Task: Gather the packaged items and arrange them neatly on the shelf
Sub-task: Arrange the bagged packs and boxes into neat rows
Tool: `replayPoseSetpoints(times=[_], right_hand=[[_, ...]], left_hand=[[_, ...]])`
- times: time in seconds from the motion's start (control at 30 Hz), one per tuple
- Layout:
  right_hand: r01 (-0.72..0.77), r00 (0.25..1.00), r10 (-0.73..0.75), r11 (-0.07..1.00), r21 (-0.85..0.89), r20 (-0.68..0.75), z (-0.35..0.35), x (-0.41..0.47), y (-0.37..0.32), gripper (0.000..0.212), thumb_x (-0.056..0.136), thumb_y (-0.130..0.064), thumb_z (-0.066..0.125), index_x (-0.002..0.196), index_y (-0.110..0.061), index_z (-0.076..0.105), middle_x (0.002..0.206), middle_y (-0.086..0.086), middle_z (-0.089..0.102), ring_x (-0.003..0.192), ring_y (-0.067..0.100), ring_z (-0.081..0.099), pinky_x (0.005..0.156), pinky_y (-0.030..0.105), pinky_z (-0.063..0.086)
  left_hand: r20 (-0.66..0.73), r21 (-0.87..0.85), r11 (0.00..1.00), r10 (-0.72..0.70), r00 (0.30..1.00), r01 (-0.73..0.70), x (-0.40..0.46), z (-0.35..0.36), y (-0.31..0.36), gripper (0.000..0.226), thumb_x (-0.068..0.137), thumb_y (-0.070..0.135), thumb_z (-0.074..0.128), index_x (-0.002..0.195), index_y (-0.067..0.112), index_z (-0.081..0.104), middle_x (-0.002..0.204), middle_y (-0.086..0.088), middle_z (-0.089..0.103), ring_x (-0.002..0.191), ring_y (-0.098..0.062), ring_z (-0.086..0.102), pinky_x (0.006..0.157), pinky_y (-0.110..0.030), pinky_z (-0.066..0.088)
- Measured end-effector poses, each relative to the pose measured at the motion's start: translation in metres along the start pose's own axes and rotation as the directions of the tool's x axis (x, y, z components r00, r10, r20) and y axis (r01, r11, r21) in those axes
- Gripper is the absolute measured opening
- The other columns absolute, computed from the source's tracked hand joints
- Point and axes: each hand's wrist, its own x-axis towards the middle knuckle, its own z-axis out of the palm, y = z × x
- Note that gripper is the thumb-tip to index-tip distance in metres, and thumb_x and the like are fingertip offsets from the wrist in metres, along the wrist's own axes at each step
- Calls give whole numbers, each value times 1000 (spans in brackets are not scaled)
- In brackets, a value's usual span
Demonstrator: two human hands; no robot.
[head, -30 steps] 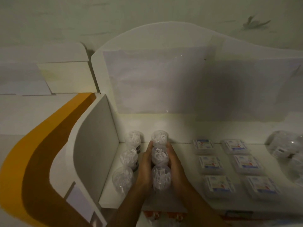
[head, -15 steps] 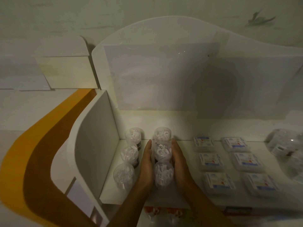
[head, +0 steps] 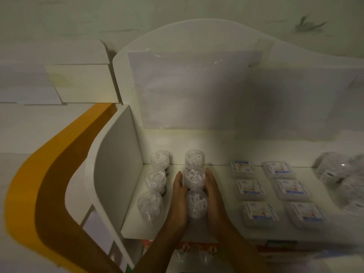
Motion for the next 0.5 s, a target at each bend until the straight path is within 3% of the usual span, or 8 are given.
replayPoseSetpoints(times=[0.1, 0.17, 0.23, 0.3, 0.37, 0.47, 0.5], right_hand=[[2, 1000, -1, 1000, -22, 16, -1, -1, 1, 66, 88, -68, 41, 143, -32, 43, 146, -7, 49, 134, 11, 46, 114, 41, 35], [-1, 1000, 0, 998, -64, -15, -4, 0, -1, 56, 97, -55, 38, 145, -27, 40, 146, -8, 46, 129, 8, 47, 104, 25, 42], [-8, 997, 4, 999, -50, -79, -8, 2, -7, 44, 103, -33, 37, 146, -21, 37, 138, -6, 46, 112, 4, 50, 75, 7, 46], [-23, 990, 12, 997, -76, -138, -13, 6, -17, 39, 103, -27, 41, 142, -23, 41, 126, -7, 51, 93, -3, 52, 60, 6, 45], [10, 992, -34, 981, -194, -123, -15, 9, -30, 34, 101, -28, 46, 136, -26, 47, 115, -14, 53, 90, -8, 52, 61, 3, 45], [90, 989, -132, 897, -432, -67, -21, 14, -53, 29, 98, -29, 54, 127, -29, 56, 127, -6, 59, 114, 12, 58, 87, 17, 48], [136, 985, -173, 851, -507, -26, -24, 16, -63, 28, 98, -28, 55, 125, -27, 58, 128, -4, 61, 117, 15, 58, 89, 18, 46]], left_hand=[[-104, 14, 995, 103, 989, -102, 3, 0, -4, 33, 101, 33, 37, 134, 33, 40, 126, 20, 52, 108, 8, 57, 89, -19, 51], [-146, 104, 989, 115, 983, -101, 3, -2, -3, 44, 96, 34, 44, 140, 33, 37, 137, 15, 47, 118, -2, 52, 98, -29, 48], [-180, 224, 967, 162, 970, -119, 3, -4, 5, 50, 96, 22, 48, 143, 34, 35, 145, 9, 39, 130, -14, 43, 107, -40, 41], [-161, 315, 931, 243, 957, -183, 1, -2, 17, 52, 96, 13, 49, 142, 32, 36, 140, 14, 38, 127, -9, 39, 105, -32, 39], [-86, 416, 871, 325, 942, -263, -2, 4, 34, 51, 96, 10, 49, 142, 29, 37, 135, 17, 36, 123, -2, 35, 98, -22, 35], [70, 570, 720, 438, 896, -397, 0, 7, 58, 47, 95, 9, 52, 139, 23, 43, 140, 10, 41, 124, 1, 35, 98, -8, 27], [151, 624, 647, 451, 880, -439, 2, 8, 68, 45, 95, 12, 54, 137, 22, 45, 142, 8, 43, 125, 1, 36, 100, -7, 25]])
